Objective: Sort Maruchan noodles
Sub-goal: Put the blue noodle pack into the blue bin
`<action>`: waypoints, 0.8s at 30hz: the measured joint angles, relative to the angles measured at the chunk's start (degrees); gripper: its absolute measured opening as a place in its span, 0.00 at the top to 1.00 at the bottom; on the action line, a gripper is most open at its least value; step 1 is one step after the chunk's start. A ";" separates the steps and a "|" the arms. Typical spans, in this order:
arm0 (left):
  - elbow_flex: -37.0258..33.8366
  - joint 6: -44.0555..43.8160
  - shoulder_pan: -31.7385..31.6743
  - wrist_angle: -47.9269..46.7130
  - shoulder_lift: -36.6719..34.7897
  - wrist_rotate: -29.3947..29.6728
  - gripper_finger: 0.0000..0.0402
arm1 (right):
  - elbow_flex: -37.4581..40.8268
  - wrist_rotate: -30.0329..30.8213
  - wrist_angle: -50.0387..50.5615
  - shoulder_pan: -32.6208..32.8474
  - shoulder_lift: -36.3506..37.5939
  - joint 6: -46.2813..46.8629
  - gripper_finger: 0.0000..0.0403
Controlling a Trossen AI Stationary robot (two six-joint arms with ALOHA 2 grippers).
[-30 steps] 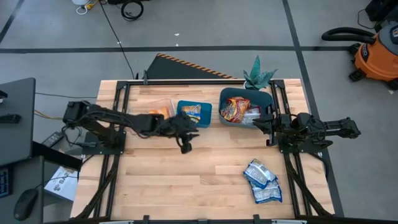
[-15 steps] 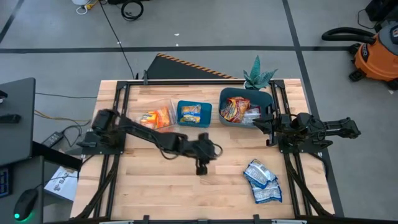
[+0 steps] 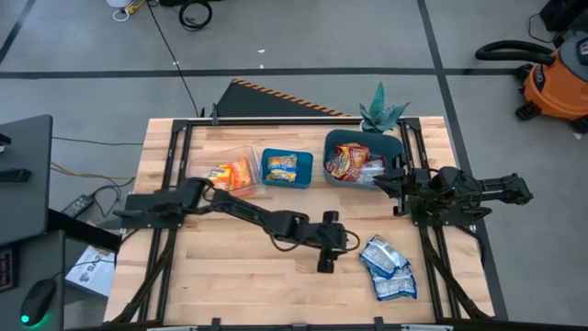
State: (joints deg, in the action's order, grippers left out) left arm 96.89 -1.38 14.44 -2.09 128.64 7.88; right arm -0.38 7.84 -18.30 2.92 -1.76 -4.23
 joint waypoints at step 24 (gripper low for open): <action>3.03 7.23 0.59 22.27 13.56 0.46 0.46 | 0.01 0.00 -0.02 0.01 0.00 0.00 0.86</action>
State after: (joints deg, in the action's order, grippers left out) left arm 99.93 5.85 15.03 20.18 142.20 8.34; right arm -0.37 7.84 -18.33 2.93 -1.76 -4.23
